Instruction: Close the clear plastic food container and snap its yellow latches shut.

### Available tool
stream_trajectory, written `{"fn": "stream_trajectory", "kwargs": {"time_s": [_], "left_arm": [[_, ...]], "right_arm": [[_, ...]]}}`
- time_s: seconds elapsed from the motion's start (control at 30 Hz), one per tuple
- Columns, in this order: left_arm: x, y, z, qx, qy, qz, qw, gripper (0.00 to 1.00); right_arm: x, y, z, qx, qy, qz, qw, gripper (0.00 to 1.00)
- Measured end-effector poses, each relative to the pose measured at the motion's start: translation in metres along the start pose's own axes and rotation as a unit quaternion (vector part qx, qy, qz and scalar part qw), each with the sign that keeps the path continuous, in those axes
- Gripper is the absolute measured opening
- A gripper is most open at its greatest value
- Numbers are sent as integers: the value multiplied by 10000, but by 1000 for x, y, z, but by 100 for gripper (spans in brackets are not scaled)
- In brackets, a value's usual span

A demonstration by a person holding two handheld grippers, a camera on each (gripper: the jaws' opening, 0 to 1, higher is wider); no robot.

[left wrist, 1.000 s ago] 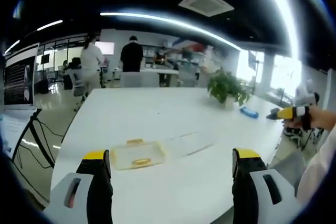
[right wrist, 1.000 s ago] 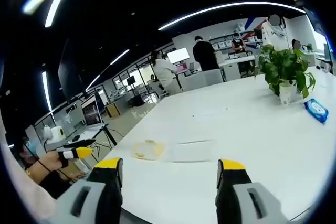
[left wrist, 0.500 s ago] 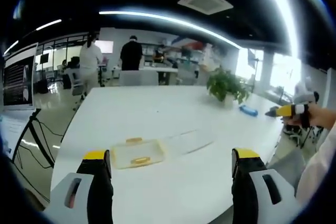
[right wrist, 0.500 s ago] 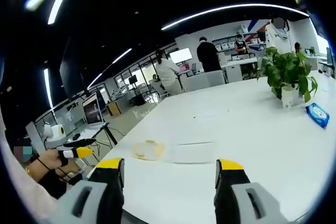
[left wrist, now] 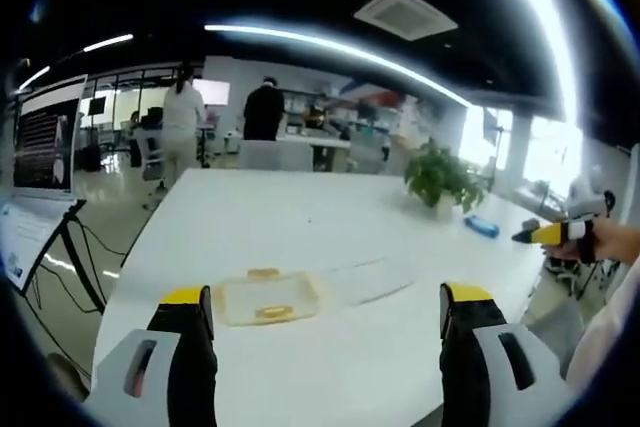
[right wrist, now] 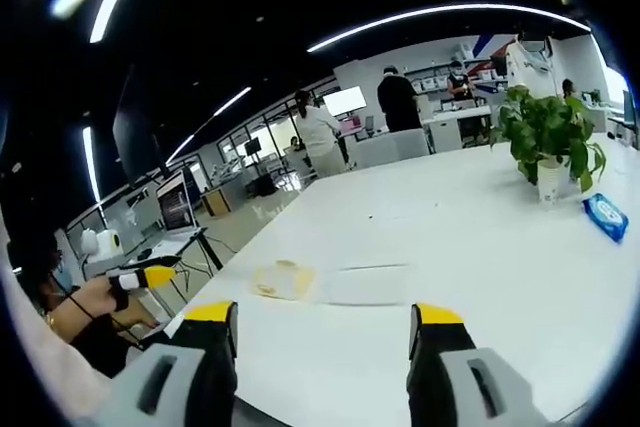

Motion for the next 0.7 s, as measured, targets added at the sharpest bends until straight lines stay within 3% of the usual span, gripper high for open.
{"fn": "stream_trajectory", "kwargs": {"time_s": [0.7], "left_arm": [[5, 1, 0, 19, 45, 143, 9999, 93]], "right_arm": [[-1, 1, -1, 71, -143, -39, 9999, 70]]}}
Point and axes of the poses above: the point that each gripper's makers call its tool centre point, and the gripper's own axes: y roughly backward along the fingers, z roughly to its left, x roughly out of its underside, the point moved 9 cm from there along y, roughly backward along the fingers, and after that the axes turned 7 degrees about x, right-handed, at the moved point
